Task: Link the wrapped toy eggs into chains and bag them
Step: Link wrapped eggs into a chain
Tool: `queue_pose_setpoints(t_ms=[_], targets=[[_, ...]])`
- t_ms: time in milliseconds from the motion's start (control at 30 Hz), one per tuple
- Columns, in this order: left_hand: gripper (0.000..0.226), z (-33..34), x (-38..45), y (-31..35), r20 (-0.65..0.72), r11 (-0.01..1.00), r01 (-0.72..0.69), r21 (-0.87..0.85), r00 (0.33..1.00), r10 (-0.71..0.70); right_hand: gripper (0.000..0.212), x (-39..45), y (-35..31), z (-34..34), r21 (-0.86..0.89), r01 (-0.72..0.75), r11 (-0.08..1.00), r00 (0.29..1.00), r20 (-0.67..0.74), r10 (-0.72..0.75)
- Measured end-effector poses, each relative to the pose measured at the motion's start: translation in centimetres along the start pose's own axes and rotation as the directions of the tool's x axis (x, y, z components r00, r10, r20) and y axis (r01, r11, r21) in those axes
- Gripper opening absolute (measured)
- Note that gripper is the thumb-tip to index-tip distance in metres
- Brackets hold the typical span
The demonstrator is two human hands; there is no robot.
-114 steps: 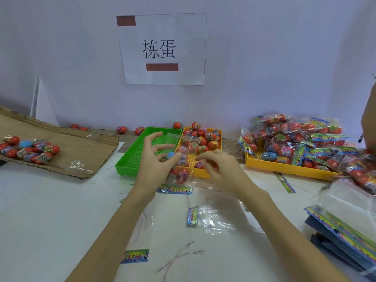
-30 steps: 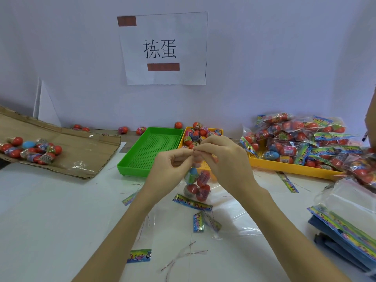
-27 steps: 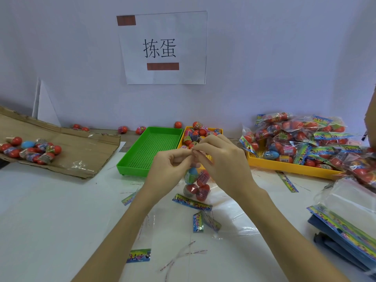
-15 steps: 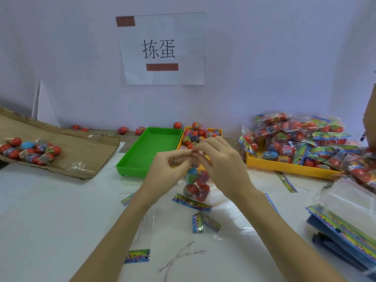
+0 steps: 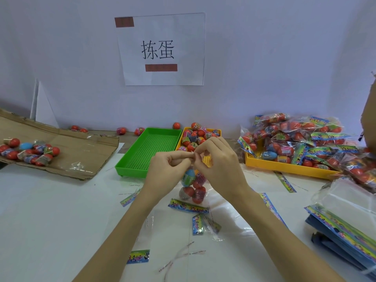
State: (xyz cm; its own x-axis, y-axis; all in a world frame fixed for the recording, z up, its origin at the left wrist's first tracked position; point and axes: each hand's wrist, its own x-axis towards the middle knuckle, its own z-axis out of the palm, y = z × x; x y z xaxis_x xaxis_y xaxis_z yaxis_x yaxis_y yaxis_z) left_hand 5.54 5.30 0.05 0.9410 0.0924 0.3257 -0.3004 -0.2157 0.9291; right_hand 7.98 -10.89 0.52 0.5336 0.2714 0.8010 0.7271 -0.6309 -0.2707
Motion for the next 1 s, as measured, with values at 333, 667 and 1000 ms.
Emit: queue_pose_setpoints(t_ms=[333,667,1000], targets=[[0.013,-0.1,-0.2,-0.3,0.065,0.987,-0.129,0.093,0.990,0.123,0.006,-0.2,0.7,0.0,0.047,0.052,0.998,0.990,0.128,-0.058],[0.017,0.0,-0.2,-0.4,0.037,0.968,-0.180,0.173,0.984,0.177,0.012,0.3,0.3,-0.2,0.016,-0.024,1.000,1.000,-0.005,0.024],[0.016,-2.1,1.2,-0.9,-0.324,0.979,0.095,-0.181,0.934,-0.151,0.003,0.6,8.7,-5.8,-0.022,-0.501,0.865,0.814,-0.351,0.462]])
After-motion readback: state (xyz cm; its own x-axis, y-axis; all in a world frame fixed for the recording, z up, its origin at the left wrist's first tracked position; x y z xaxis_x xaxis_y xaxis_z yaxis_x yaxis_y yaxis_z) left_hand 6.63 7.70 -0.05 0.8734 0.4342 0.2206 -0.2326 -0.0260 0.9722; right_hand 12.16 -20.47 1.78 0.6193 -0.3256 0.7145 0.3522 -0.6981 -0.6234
